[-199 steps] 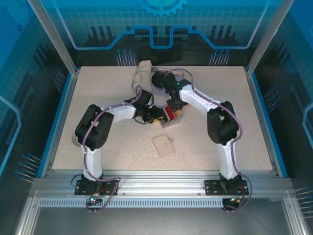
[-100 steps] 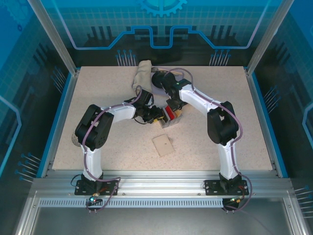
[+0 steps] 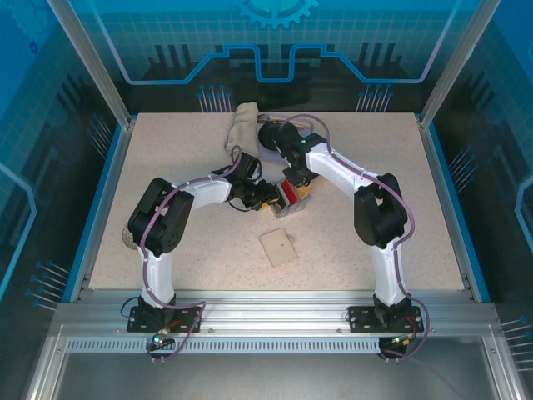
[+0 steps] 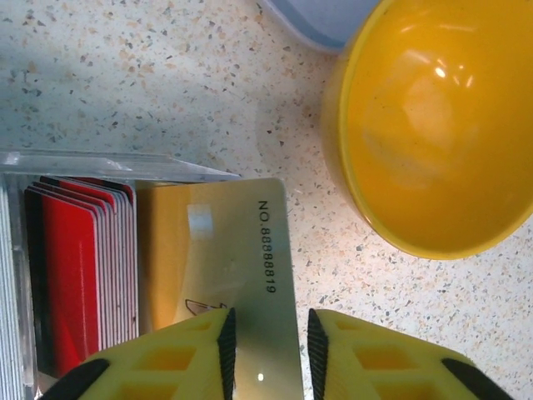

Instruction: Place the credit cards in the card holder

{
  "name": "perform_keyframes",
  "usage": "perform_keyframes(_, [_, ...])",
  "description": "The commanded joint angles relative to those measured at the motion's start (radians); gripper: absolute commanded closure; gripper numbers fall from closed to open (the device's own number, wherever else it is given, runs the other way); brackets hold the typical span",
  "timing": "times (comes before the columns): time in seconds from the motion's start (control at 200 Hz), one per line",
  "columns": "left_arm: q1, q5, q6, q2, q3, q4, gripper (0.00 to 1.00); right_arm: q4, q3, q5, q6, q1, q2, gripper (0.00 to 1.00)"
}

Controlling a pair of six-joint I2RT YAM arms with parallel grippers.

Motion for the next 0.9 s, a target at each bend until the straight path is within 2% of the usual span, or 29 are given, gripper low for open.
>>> perform_keyframes(0.0, [0.001, -0.013, 0.029, 0.014, -0.013, -0.141, 0.66, -0.026, 0.026, 0.008, 0.002, 0.003, -0.027, 0.75])
perform_keyframes(0.15, [0.001, -0.013, 0.029, 0.014, -0.013, -0.141, 0.66, -0.031, 0.028, 0.005, 0.01, 0.003, -0.032, 0.81])
perform_keyframes(0.23, [0.001, -0.013, 0.028, 0.014, -0.012, -0.141, 0.66, -0.031, 0.026, -0.002, 0.014, 0.003, -0.042, 0.89])
perform_keyframes(0.385, [0.002, -0.014, 0.029, 0.011, -0.011, -0.142, 0.66, -0.037, 0.027, -0.016, 0.029, 0.002, -0.071, 0.93])
perform_keyframes(0.66, [0.002, -0.012, 0.038, -0.019, -0.014, -0.134, 0.64, -0.036, 0.006, -0.178, 0.074, -0.009, -0.142, 1.0])
perform_keyframes(0.895, [0.002, -0.011, 0.039, -0.103, -0.019, -0.122, 0.56, 0.036, -0.093, -0.304, 0.159, -0.043, -0.278, 1.0])
